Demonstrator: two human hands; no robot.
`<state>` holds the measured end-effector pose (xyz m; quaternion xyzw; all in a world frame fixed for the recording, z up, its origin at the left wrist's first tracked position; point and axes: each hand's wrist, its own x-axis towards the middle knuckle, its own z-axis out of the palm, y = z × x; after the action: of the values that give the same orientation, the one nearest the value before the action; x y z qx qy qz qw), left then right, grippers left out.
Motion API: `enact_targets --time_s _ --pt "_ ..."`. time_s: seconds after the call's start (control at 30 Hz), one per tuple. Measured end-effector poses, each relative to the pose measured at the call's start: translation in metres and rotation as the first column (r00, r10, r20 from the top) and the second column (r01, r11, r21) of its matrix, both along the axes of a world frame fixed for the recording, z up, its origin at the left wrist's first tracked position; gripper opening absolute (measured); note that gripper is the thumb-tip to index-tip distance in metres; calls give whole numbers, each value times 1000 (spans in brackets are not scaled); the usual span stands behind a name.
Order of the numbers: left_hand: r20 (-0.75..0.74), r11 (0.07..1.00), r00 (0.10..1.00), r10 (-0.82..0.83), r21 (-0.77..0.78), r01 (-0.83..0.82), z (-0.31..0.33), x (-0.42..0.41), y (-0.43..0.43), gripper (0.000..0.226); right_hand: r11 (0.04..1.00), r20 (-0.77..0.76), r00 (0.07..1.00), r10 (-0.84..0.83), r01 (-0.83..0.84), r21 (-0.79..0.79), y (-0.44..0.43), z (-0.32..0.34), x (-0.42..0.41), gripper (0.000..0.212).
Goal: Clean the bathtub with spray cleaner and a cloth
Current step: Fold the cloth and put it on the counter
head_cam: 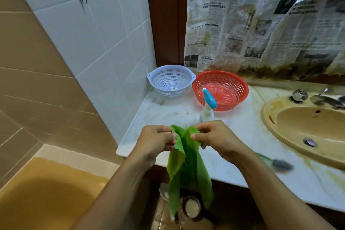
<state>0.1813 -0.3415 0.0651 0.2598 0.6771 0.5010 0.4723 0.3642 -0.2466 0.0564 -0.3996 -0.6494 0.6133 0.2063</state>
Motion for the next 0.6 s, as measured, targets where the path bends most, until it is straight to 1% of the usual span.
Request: enact_targets --time_s 0.07,0.13,0.23,0.33,0.4,0.47,0.53,0.6 --pt "-20 999 999 -37 -12 37 -1 -2 0 10 1000 6 1000 15 -15 26 -6 -2 -7 23" --pt "-18 997 997 -70 -22 70 -2 -4 0 17 1000 -9 1000 -8 8 27 -12 -4 -14 28" --pt "17 997 998 -67 -27 68 -7 -10 -2 18 998 -46 997 -58 59 8 -22 -5 -20 28" --pt "30 999 999 -32 -28 33 -9 -12 -3 13 1000 -76 997 11 -12 -10 -38 -3 -26 28" --pt "46 999 999 -20 -36 21 -10 -11 -3 16 1000 -84 996 30 -30 4 -48 -6 -30 23" --pt "62 998 997 -34 -43 37 -11 -11 -3 21 997 -38 999 -22 25 75 -53 -12 -33 22" --pt "67 995 995 -75 -54 78 -10 -13 -5 23 980 46 996 -75 65 188 -56 -17 -35 18" --pt "-11 986 987 -157 -60 156 -10 -21 -5 23 966 125 988 -85 51 253 -57 -18 -34 17"
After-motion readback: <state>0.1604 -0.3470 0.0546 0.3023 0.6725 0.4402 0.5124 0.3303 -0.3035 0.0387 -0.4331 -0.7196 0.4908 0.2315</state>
